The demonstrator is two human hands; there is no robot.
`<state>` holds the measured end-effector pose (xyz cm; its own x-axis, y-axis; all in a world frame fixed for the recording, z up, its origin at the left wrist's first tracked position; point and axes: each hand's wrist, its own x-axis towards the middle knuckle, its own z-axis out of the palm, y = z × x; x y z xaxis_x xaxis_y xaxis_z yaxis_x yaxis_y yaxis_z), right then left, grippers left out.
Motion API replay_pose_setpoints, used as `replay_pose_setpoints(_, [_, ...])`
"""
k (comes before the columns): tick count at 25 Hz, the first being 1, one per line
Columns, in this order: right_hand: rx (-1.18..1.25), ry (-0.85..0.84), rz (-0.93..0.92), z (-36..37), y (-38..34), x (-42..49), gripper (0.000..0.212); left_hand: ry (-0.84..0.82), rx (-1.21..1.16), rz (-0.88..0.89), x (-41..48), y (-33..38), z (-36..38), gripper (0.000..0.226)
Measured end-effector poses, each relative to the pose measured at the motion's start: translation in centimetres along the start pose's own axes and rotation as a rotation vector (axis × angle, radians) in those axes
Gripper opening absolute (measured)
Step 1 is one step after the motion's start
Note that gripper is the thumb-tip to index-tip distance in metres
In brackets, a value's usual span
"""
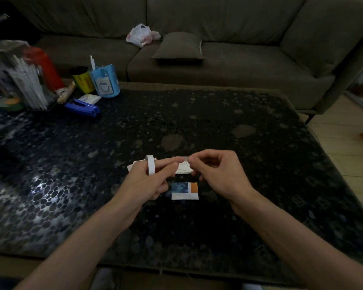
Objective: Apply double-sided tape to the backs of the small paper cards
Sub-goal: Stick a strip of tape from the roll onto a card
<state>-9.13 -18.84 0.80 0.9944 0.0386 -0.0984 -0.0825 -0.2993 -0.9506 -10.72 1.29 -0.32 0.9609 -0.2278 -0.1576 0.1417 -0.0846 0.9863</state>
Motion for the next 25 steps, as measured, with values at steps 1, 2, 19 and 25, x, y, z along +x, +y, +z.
replay_pose_setpoints(1, [-0.014,0.011,-0.007,0.2,0.1,0.1,0.008,-0.001,0.009,-0.005,0.0,-0.1,0.0,0.022])
replay_pose_setpoints(2, [-0.024,0.023,-0.014,0.3,0.1,0.1,0.008,-0.003,0.019,-0.008,0.1,-0.2,0.0,0.023])
replay_pose_setpoints(19, [-0.051,0.037,0.080,0.0,1.0,0.3,0.012,-0.001,0.813,0.202,-1.5,-1.5,-1.6,0.091])
replay_pose_setpoints(25, [0.051,-0.118,0.403,0.0,1.4,0.5,0.021,-0.104,1.236,0.252,-2.0,-2.9,-3.4,0.069])
